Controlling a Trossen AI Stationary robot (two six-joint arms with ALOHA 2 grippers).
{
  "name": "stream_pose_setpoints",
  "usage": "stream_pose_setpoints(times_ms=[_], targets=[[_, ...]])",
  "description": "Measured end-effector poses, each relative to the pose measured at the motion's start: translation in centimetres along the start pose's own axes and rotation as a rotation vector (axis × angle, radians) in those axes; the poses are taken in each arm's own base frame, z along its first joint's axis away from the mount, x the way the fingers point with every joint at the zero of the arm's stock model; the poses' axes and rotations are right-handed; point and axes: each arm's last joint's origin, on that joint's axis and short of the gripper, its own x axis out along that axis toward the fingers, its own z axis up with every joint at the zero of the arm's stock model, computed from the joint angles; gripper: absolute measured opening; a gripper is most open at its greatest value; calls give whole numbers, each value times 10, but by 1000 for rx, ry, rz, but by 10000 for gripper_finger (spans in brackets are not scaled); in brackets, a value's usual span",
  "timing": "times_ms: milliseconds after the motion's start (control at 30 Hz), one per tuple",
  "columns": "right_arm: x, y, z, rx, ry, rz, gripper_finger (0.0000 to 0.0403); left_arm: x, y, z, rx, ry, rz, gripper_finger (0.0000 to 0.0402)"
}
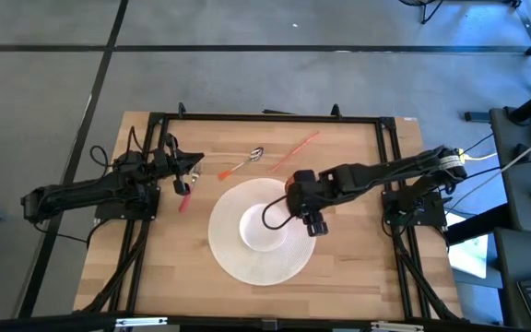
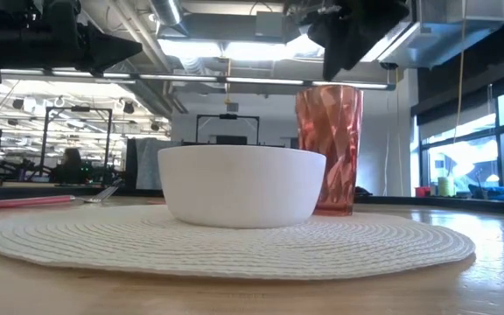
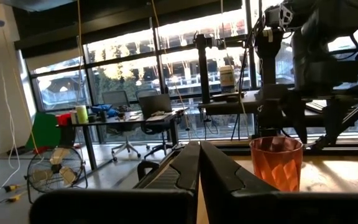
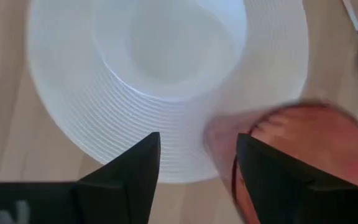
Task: Pick & Place Utensil
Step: Adjust the brown cup on the mat
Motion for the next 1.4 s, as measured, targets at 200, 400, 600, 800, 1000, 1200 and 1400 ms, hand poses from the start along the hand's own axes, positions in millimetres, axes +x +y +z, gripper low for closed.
stream_pose_setpoints(times_ms=[200, 400, 600, 800, 1000, 1200, 1400], targets=[[-9, 2, 8, -3, -61, 26, 210, 0, 0, 0, 0, 0, 0, 2], [-10, -4, 0, 45, 27, -94, 210, 0, 0, -1, 0, 7, -1, 4], [3, -4, -7, 47, 46, -79, 210, 0, 0, -2, 0, 19, -1, 3], [13, -8, -13, 48, 72, -101, 209, 0, 0, -2, 0, 19, 0, 2], [29, -12, -23, 47, 111, -105, 171, 0, 0, -2, 1, 18, 0, 5], [30, -12, -23, 7, 107, -104, 54, 0, 0, -2, 1, 18, 1, 1], [24, -13, -17, -5, 86, -112, 22, 0, 0, -2, 1, 17, 2, 5]])
